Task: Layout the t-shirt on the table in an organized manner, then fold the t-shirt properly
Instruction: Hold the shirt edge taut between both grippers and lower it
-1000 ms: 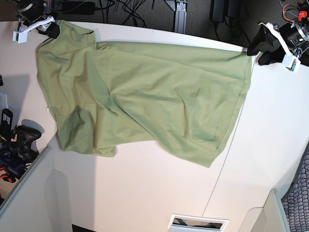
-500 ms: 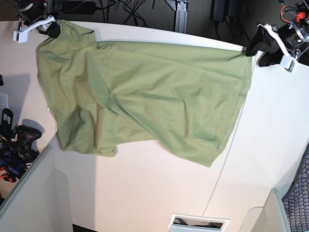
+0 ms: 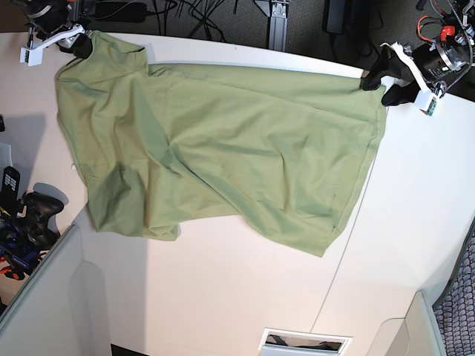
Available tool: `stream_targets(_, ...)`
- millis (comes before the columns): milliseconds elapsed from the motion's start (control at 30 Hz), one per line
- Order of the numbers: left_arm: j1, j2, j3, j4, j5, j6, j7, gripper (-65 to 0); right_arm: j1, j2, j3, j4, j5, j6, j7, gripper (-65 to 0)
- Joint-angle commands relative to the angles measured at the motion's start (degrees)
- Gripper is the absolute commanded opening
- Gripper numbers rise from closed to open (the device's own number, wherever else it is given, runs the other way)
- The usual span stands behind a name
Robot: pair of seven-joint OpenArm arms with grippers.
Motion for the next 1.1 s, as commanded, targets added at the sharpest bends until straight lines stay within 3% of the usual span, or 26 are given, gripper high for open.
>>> stream_targets(0, 0.22, -0.61, 0.33, 0.44, 0.44, 0.22, 0.04, -24.5, -0.17, 0.94, 0.48, 0.72, 0.63, 0.24, -0.22, -38.4)
stream_targets(67, 0.22, -0.61, 1.16, 0.44, 0.94, 0.22, -0.17, -25.8, -0.2, 0.92, 0.48, 0.72, 1.16, 0.24, -0.24, -41.9)
stream_targets(267, 0.2, -0.61, 2.27, 0.44, 3.28, 0.2, -3.67, -57.3, -0.17, 0.92, 0.48, 0.72, 2.82, 0.26, -0.22, -58.2)
stream_targets(333, 0.2, -0.63, 2.23, 0.44, 4.17, 0.2, -5.09, -64.1, -0.15, 0.92, 0.48, 0.72, 2.82, 0.26, -0.17, -62.5)
stream_targets(367, 0.17, -0.63, 2.23, 0.44, 4.42, 0.17, -5.35, -65.0, -0.15, 0.92, 0.48, 0.72, 2.82, 0.26, -0.17, -65.0)
stream_targets(667, 0.15, -0.68, 2.14, 0.48, 6.84, -1.46, -6.23, -65.0, -0.17, 0.96, 0.48, 1.49, 2.82, 0.26, 0.02, -65.0)
stream_targets(1067, 0.37, -2.67, -1.25, 5.22, 6.38, -1.46, -5.99, -65.0, -0.15, 1.25, 1.14, 11.74, 2.8, 0.24, -0.17, -65.0)
